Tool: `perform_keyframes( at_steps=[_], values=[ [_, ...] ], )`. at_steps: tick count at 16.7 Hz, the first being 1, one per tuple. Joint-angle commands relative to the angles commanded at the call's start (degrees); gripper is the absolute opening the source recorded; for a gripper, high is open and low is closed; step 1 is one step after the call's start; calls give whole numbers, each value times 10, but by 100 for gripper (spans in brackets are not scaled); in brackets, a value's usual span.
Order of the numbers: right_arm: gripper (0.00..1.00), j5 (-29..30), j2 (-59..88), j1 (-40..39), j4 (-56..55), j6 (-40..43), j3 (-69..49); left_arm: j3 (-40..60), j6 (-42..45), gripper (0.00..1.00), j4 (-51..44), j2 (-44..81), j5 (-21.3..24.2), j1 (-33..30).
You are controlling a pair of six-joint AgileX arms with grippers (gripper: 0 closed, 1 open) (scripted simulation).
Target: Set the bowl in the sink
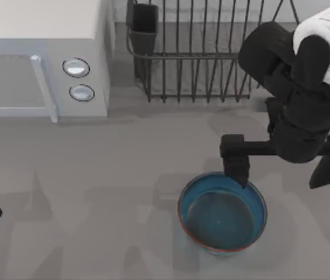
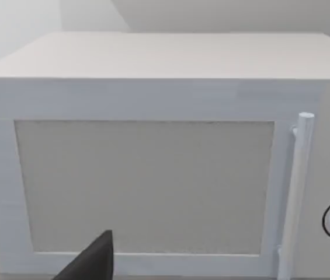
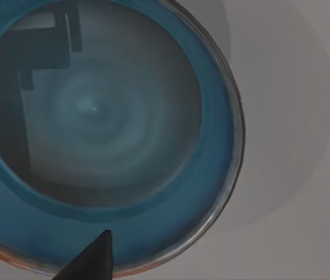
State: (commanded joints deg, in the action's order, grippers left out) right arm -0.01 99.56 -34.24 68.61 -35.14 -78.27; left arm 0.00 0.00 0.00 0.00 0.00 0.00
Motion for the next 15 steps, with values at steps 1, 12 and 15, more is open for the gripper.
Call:
perform_keyframes(
  at_steps=[1, 12, 15],
  values=[
    [100, 0, 3, 0, -7, 0, 6, 0, 0, 100, 0, 0, 0, 0],
    [100, 1, 70, -4, -220, -4, 150, 0, 0, 100, 0, 0, 0, 0],
    [100, 1, 70, -4, -220, -4, 150, 0, 0, 100, 0, 0, 0, 0]
  ],
)
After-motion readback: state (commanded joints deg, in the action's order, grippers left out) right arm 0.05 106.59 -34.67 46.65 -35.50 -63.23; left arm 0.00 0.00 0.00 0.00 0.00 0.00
